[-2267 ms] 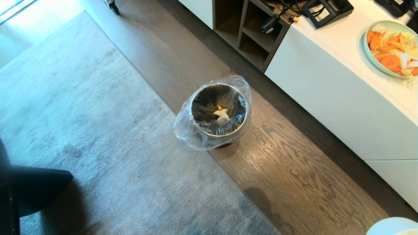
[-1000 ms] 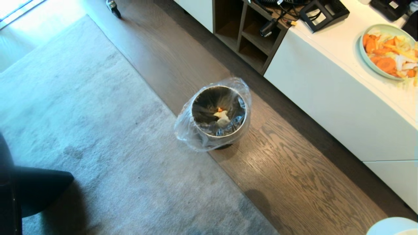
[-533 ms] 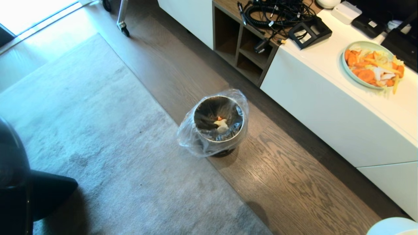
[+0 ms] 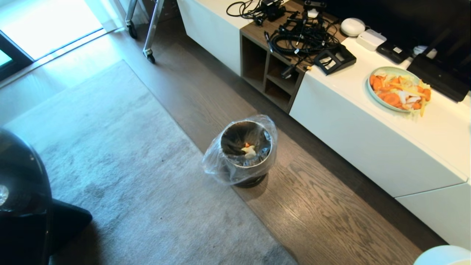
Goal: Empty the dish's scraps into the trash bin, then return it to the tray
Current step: Put the bowl back to the table
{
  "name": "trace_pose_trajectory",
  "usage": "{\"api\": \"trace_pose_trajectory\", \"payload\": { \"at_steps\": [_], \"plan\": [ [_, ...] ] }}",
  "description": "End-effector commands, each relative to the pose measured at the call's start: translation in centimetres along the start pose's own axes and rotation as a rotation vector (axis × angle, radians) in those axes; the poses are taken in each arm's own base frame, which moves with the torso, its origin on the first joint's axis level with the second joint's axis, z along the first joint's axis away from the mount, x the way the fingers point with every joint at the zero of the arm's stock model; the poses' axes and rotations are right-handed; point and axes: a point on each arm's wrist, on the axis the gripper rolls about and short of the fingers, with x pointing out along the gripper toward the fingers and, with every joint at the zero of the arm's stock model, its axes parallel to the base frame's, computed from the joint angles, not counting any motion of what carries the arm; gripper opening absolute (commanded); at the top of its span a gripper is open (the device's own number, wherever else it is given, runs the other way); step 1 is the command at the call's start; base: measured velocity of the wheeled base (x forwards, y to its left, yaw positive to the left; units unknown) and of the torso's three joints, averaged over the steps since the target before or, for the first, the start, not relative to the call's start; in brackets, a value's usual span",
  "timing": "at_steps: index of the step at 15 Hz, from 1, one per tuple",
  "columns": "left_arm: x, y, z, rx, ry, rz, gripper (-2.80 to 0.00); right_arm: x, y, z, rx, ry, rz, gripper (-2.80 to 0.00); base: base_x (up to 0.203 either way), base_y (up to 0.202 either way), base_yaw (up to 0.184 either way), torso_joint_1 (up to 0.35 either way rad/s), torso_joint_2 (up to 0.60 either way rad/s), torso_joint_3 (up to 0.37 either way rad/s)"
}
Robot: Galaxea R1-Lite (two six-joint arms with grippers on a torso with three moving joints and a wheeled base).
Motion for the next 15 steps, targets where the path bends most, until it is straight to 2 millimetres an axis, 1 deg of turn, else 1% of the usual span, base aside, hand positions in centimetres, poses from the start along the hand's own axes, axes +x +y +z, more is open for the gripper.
{"api": "trace_pose_trajectory", "payload": {
  "at_steps": [1, 15],
  "plan": [
    [0.0, 0.0, 0.01, -0.001, -0.001, 0.001, -2.8, 0.01, 0.0, 0.01, -0.001, 0.001, 0.001, -2.8, 0.0, 0.0, 0.0, -0.001, 0.0, 0.207],
    [0.0, 0.0, 0.01, -0.001, -0.001, 0.001, -2.8, 0.01, 0.0, 0.01, -0.001, 0.001, 0.001, -2.8, 0.0, 0.0, 0.0, 0.002, 0.0, 0.202]
  ]
}}
